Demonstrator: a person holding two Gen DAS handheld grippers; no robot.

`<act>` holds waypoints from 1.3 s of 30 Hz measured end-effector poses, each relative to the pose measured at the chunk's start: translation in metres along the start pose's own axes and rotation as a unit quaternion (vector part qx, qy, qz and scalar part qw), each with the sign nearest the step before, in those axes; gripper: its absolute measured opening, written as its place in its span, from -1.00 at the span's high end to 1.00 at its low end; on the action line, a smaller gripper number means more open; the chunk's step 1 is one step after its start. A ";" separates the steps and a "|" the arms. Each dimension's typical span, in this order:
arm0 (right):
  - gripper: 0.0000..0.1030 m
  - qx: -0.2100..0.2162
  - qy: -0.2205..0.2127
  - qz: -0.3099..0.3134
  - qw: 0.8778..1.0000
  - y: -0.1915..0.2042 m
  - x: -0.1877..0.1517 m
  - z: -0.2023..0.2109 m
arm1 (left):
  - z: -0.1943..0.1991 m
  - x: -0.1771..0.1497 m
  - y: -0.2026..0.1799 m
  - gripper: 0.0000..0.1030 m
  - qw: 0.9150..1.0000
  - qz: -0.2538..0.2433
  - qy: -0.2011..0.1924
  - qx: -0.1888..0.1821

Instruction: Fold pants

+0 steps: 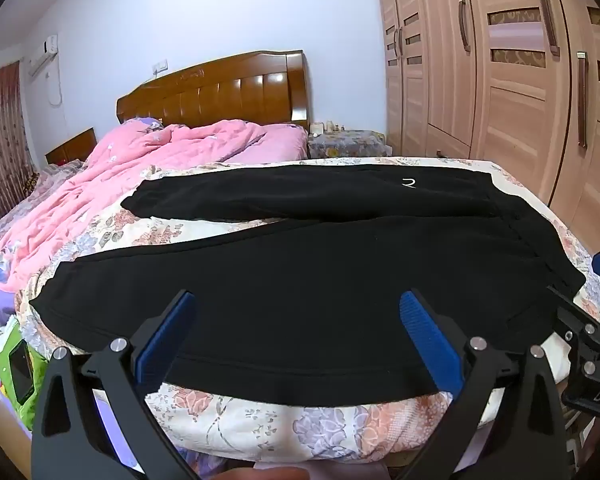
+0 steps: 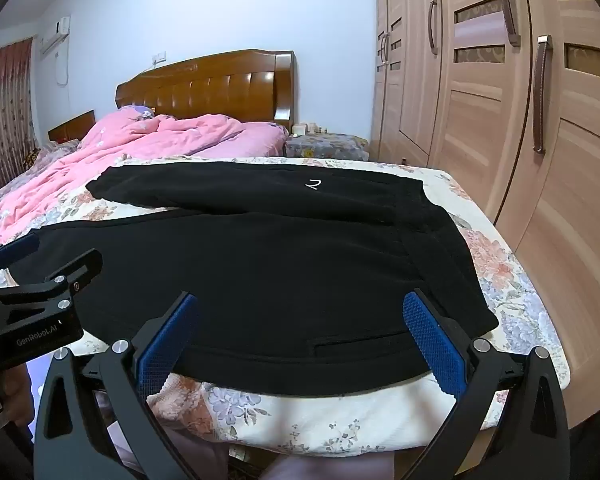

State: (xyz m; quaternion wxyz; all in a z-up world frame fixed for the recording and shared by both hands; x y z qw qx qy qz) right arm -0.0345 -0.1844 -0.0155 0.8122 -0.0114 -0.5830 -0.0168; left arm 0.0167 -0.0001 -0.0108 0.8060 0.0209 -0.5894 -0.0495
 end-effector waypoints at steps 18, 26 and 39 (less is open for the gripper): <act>-0.92 0.003 0.004 -0.001 1.000 0.000 -0.002 0.000 | 0.000 0.000 0.002 -0.97 1.000 -0.001 0.004 0.001; -0.92 0.003 0.005 -0.002 1.000 0.001 -0.003 -0.001 | -0.001 0.000 0.002 -0.97 1.000 0.000 0.004 0.000; -0.92 0.003 0.005 -0.004 1.000 0.000 -0.003 -0.001 | -0.001 -0.006 0.008 -0.97 1.000 0.004 0.007 0.000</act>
Point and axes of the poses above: each gripper's, at about its wrist camera, not at the fingertips, and z roughly against the way its jaws point, y to its left, x to its top, the point moved 2 cm from there along -z, roughly the way its jaws point, and after that the axes turned 15 degrees about -y, right-handed, at the moved point
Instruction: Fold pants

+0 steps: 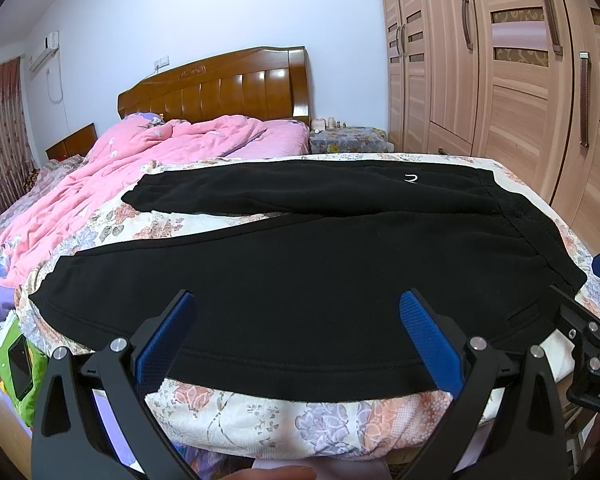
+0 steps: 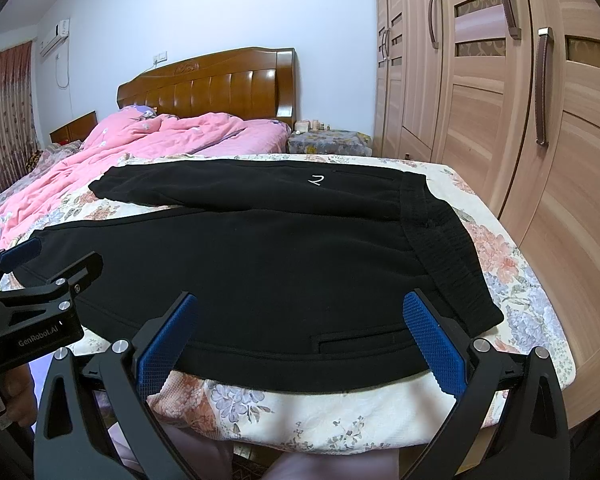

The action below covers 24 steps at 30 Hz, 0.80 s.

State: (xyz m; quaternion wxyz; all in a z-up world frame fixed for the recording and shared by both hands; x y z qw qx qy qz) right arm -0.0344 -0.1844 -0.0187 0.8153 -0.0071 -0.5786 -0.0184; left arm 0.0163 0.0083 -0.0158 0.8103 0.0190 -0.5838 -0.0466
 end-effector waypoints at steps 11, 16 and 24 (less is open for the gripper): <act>-0.92 0.000 0.000 -0.001 1.000 0.001 -0.002 -0.001 | 0.000 -0.001 -0.001 -0.97 1.000 0.001 0.002 0.000; -0.92 -0.002 -0.001 0.000 1.000 0.002 -0.003 -0.001 | 0.000 -0.001 -0.001 -0.97 1.000 0.001 0.003 0.000; -0.92 -0.010 -0.001 0.007 1.000 0.000 -0.003 0.003 | -0.001 -0.003 -0.001 -0.97 1.000 0.005 0.008 -0.001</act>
Point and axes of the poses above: each gripper's, at about its wrist camera, not at the fingertips, and z roughly against the way its jaws point, y to its left, x to its top, the point moved 2 cm from there along -z, roughly the way its jaws point, and after that the axes turned 15 degrees about -y, right-handed, at the moved point
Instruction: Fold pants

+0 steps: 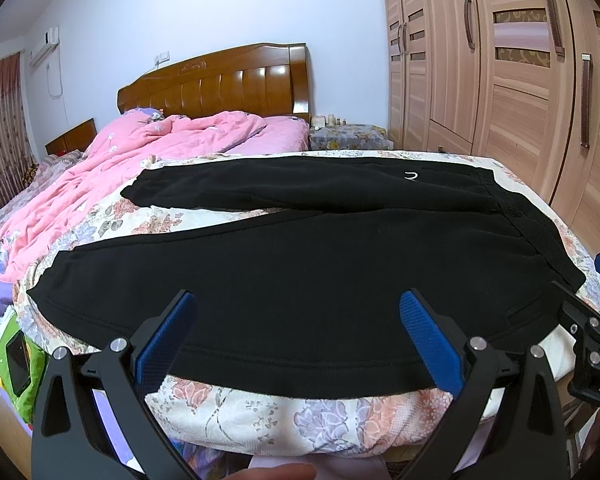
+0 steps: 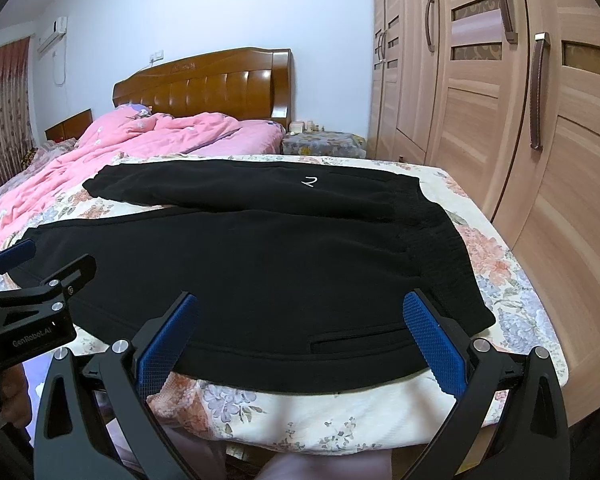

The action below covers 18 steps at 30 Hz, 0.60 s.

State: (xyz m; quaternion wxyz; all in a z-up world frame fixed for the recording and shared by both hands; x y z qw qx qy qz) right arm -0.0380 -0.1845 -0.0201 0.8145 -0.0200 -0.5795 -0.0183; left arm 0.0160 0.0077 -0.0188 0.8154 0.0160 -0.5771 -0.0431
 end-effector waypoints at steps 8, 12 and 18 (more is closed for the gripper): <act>-0.92 -0.021 0.005 0.008 1.000 -0.004 0.002 -0.003 | 0.000 -0.001 0.000 -0.97 1.000 0.001 0.001 0.000; -0.92 -0.024 0.007 0.008 1.000 -0.004 0.001 -0.004 | 0.000 -0.001 0.000 -0.97 1.000 0.001 0.002 0.000; -0.92 -0.025 0.007 0.009 1.000 -0.004 0.001 -0.004 | 0.000 -0.001 0.000 -0.97 1.000 0.001 0.002 0.000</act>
Point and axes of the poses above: each gripper's, at about its wrist camera, not at the fingertips, and z roughly against the way its jaws point, y to its left, x to its top, the point moved 2 cm from there along -z, roughly the way its jaws point, and after that the axes turned 15 degrees about -y, right-handed, at the moved point
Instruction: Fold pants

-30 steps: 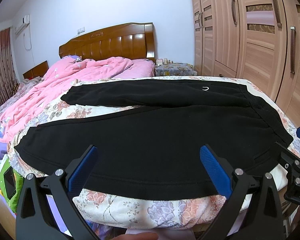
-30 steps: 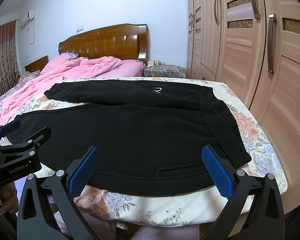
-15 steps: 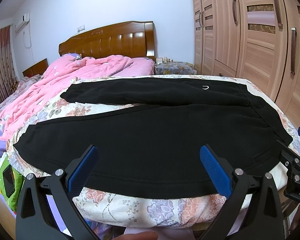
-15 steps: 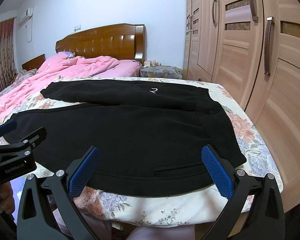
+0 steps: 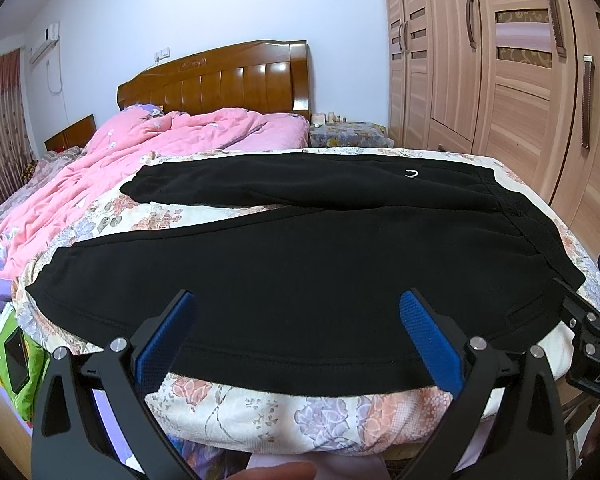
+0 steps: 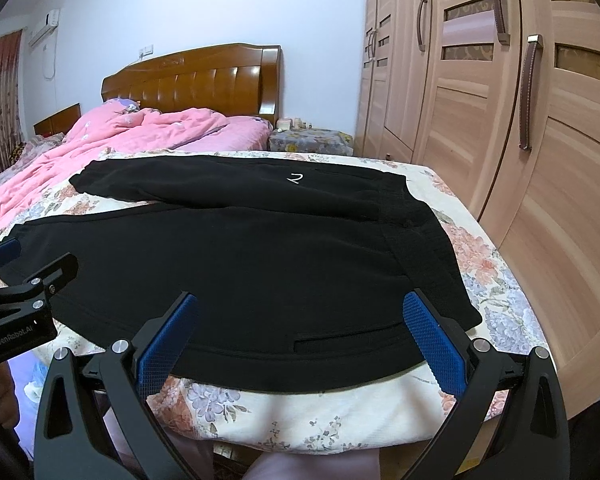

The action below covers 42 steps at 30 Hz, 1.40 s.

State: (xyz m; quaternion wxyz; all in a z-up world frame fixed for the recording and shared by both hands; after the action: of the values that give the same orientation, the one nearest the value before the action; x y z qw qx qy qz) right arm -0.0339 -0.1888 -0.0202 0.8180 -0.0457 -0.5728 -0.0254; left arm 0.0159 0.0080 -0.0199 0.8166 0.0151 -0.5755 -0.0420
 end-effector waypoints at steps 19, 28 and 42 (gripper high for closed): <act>-0.92 -0.029 -0.009 0.041 0.999 0.005 0.002 0.000 | 0.000 -0.001 0.001 -0.97 1.000 0.000 0.002 -0.001; -0.92 -0.025 -0.002 0.040 0.999 0.004 -0.002 -0.004 | 0.002 -0.006 0.004 -0.97 1.000 0.006 0.009 0.001; -0.92 0.012 0.016 0.008 1.000 -0.031 0.023 -0.053 | -0.042 0.003 0.008 -0.97 0.998 -0.024 0.060 -0.016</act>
State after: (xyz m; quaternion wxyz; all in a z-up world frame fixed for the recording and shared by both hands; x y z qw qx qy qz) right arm 0.0210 -0.2253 -0.0152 0.8278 -0.0404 -0.5594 -0.0126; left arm 0.0569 0.0143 -0.0305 0.8485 0.0184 -0.5242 -0.0701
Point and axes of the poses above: each gripper's, at about its wrist camera, not at the fingertips, and z roughly against the way its jaws point, y to its left, x to its top, the point moved 2 cm from there along -z, roughly the way its jaws point, and after that the axes turned 15 degrees about -y, right-handed, at the moved point
